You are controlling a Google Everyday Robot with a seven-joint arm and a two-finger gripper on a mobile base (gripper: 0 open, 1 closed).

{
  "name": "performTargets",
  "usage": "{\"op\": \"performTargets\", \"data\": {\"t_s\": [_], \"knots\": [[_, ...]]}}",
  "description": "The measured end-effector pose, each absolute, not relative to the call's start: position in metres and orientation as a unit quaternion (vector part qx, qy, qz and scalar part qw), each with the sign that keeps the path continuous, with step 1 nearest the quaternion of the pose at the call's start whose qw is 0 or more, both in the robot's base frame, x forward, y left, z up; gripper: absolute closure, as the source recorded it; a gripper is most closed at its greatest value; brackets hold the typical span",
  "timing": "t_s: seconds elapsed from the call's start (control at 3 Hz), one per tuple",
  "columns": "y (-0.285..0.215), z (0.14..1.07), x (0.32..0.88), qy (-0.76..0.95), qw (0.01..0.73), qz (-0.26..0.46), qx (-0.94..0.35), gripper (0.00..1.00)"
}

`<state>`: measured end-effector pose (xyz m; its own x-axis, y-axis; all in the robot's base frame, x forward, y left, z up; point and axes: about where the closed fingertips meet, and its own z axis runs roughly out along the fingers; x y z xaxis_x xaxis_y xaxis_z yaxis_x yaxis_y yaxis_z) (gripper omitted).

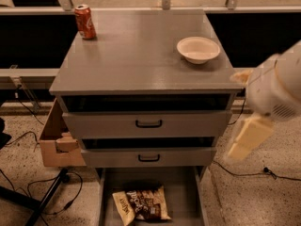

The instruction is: Pick brown chip bag from bottom drawer and place on counter

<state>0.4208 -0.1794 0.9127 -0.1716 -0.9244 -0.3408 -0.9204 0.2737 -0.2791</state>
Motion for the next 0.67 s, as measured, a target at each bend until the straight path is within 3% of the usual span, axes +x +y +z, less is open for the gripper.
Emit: {"op": "performTargets", "data": {"t_s": [0.67], "knots": [[-0.14, 0.794, 0.426, 0.783, 0.269, 0.051, -0.559, 0.0]]}}
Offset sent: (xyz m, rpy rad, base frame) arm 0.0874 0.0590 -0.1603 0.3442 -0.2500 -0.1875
